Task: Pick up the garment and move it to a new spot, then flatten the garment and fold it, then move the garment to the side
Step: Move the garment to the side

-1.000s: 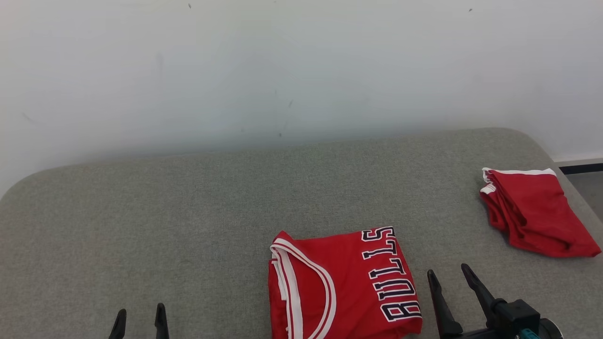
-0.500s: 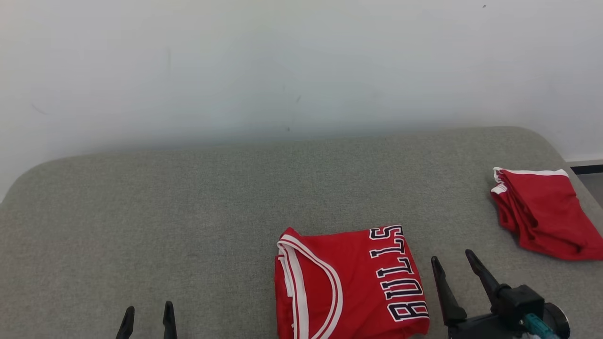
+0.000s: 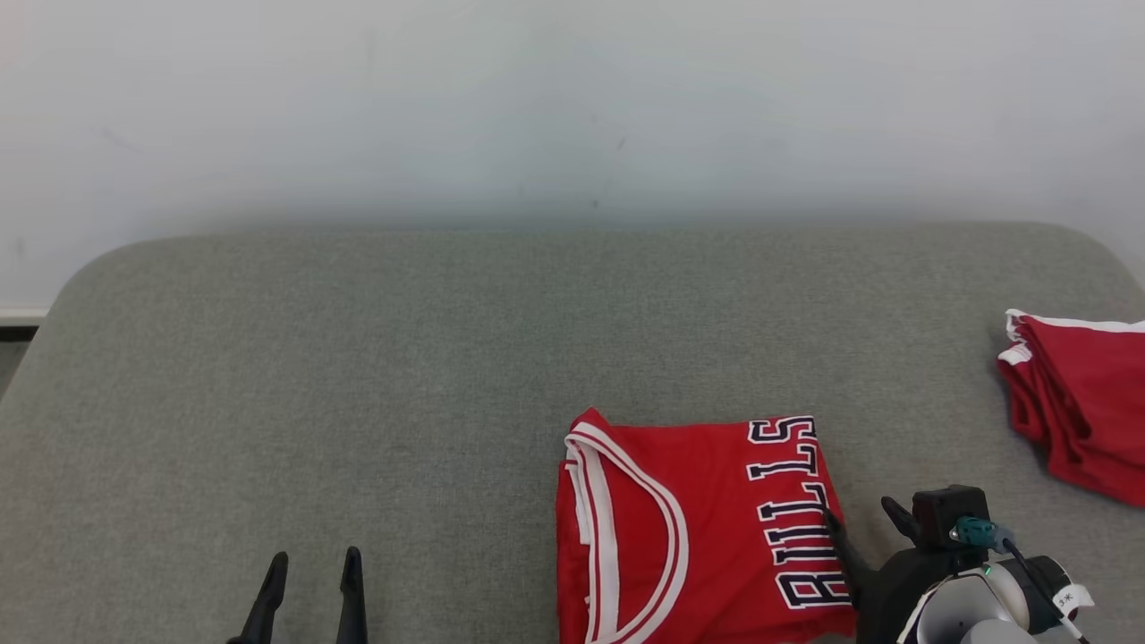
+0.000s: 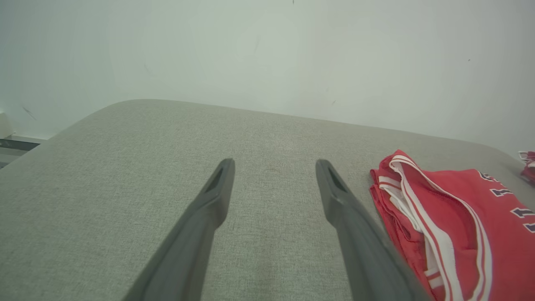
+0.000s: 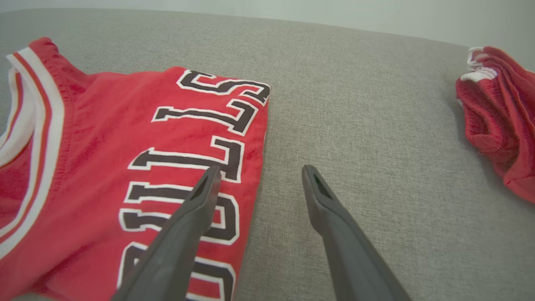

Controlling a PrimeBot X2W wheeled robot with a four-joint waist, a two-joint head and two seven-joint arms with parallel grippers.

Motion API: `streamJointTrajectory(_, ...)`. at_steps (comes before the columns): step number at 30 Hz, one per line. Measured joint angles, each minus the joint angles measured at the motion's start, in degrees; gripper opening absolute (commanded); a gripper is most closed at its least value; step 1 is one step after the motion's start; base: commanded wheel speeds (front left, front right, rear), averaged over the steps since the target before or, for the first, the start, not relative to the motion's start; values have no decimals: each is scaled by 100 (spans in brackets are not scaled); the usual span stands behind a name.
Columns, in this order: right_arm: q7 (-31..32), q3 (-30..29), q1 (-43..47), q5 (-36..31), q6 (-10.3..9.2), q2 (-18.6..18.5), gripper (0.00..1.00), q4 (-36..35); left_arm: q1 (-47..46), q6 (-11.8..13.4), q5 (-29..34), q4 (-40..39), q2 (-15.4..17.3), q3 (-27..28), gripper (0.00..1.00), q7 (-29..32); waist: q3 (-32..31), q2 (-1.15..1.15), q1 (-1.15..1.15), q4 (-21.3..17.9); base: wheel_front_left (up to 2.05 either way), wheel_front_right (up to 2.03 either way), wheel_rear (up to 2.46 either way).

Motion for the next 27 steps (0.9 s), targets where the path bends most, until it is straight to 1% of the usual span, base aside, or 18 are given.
streamJointTrajectory(8,250,47,-108,326,0,60,100,575,-204,-71,29,110,-1,-45,100,-1,213,0,0,259,0,0,0)
streamJointTrajectory(14,563,315,-193,836,-29,120,100,782,-253,-156,82,126,1,15,100,0,291,0,0,379,0,0,0)
streamJointTrajectory(15,595,374,-216,898,-36,100,88,779,-257,-159,88,127,0,26,100,0,298,0,0,379,0,0,0)
streamJointTrajectory(16,591,427,-236,933,-36,66,6,769,-266,-162,90,127,0,29,100,0,304,0,0,374,0,0,0)
streamJointTrajectory(17,591,480,-255,958,-34,37,0,766,-279,-163,90,127,0,38,100,0,308,0,0,367,0,0,0)
streamJointTrajectory(22,561,646,-466,900,1,-180,0,739,-310,-164,69,126,0,67,100,0,297,0,0,273,0,0,0)
streamJointTrajectory(27,795,891,-1023,882,1,-573,0,481,-348,-162,10,93,0,97,100,-1,296,0,0,125,0,0,0)
